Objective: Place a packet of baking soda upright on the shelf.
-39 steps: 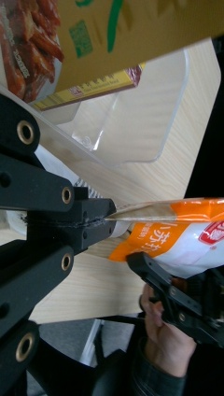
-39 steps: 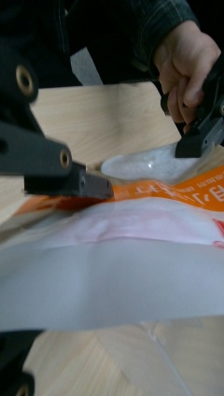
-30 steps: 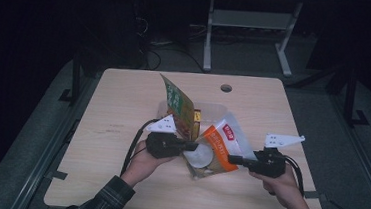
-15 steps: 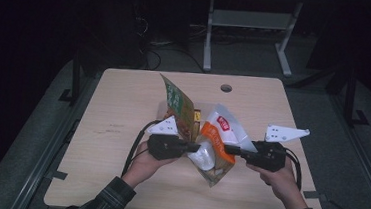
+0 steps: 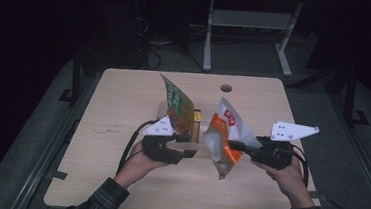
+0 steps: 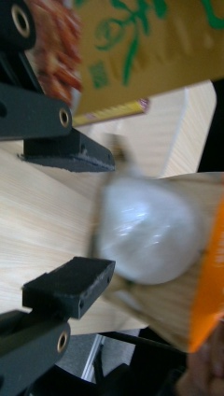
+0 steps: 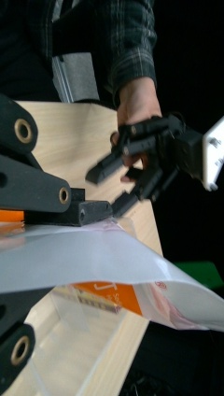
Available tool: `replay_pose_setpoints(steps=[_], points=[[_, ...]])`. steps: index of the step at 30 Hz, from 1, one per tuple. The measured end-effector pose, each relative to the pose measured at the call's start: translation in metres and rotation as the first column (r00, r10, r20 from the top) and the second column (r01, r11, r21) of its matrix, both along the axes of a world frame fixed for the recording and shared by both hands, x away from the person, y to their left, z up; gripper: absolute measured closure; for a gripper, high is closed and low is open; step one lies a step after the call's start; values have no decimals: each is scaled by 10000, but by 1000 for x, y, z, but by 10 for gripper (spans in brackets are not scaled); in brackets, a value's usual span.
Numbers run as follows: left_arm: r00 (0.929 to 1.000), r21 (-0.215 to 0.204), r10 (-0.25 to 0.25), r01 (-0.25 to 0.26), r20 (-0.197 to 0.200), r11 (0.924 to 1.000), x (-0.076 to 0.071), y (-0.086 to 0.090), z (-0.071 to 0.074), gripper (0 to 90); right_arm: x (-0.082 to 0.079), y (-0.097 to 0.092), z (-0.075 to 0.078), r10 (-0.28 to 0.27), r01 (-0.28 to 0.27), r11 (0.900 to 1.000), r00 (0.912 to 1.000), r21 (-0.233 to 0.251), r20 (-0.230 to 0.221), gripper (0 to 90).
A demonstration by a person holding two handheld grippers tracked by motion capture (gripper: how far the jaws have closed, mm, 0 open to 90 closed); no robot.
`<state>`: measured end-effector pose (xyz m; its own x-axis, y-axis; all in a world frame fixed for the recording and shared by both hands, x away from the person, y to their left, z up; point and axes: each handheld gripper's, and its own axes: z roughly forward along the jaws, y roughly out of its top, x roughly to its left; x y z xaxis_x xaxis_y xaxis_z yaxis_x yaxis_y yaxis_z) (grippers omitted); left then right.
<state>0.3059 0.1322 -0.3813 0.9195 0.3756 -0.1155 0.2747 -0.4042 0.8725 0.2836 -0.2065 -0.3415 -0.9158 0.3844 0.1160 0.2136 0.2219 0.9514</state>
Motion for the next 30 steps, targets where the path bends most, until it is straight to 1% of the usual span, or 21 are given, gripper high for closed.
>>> replay_pose_setpoints(steps=[1, 3, 4, 6, 9, 10, 11, 12, 14, 15, 16, 17, 18, 19, 20, 24, 28, 29, 30], points=[[9999, 2, 79, -79, -65, 10000, -2, 3, -2, 410, 1, -1, 1, -44, 44, 10000, 10000, 9, 51, 900], [9999, 286, 51, -48, -100, 9996, -5, 12, -5, 388, 5, -4, 4, -161, 160, 9998, 9998, 79, 80, 900], [9998, 344, 118, -111, -184, 9993, -7, 16, -7, 372, 7, -6, 6, -187, 186, 9998, 9997, 90, 150, 900], [9993, 635, 318, -304, -213, 9975, -11, 28, -12, 360, 11, -7, 9, -296, 295, 9995, 9995, 78, 144, 900], [9973, 702, 617, -587, -410, 9958, -14, 46, -18, 329, 17, -8, 13, -426, 423, 9990, 9988, 140, 221, 900], [9964, 798, 713, -676, -454, 9945, -15, 53, -19, 315, 20, -7, 14, -423, 419, 9990, 9988, 163, 265, 900], [9949, 824, 860, -815, -522, 9933, -17, 60, -22, 300, 22, -6, 15, -477, 474, 9988, 9986, 147, 242, 900], [9924, 886, 1048, -989, -652, 9912, -18, 68, -24, 288, 26, -5, 16, -503, 500, 9987, 9982, 97, 314, 900], [9888, 1016, 1304, -1227, -731, 9872, -19, 81, -28, 268, 33, -2, 18, -534, 532, 9986, 9980, 70, 343, 900], [9876, 1136, 1425, -1344, -665, 9844, -19, 88, -30, 257, 37, -1, 19, -578, 576, 9983, 9978, 87, 334, 900], [9855, 1188, 1539, -1448, -713, 9823, -20, 95, -32, 254, 41, 1, 19, -597, 594, 9982, 9977, 98, 319, 900], [9810, 1098, 1731, -1632, -879, 9805, -21, 101, -33, 250, 45, 2, 20, -642, 641, 9979, 9975, 52, 309, 900], [9805, 1236, 1786, -1678, -823, 9780, -21, 108, -34, 239, 50, 4, 20, -683, 683, 9977, 9972, 24, 312, 900], [9767, 1252, 1966, -1851, -861, 9747, -22, 115, -36, 236, 54, 6, 20, -727, 727, 9974, 9969, -7, 300, 900], [9751, 1275, 2034, -1914, -884, 9732, -22, 120, -37, 235, 59, 8, 20, -726, 727, 9973, 9968, -44, 327, 900], [9649, 1429, 2431, -2279, -997, 9632, -24, 139, -44, 232, 76, 14, 17, -801, 806, 9965, 9965, -210, 218, 900], [9572, 1417, 2662, -2496, -1137, 9579, -24, 149, -47, 232, 92, 18, 11, -851, 852, 9958, 9964, -338, 33, 900], [9576, 1427, 2667, -2505, -1091, 9575, -24, 150, -47, 231, 96, 18, 9, -902, 899, 9953, 9959, -370, -48, 900], [9555, 1387, 2728, -2568, -1125, 9565, -23, 151, -48, 230, 98, 18, 7, -924, 919, 9949, 9957, -408, -102, 900]])
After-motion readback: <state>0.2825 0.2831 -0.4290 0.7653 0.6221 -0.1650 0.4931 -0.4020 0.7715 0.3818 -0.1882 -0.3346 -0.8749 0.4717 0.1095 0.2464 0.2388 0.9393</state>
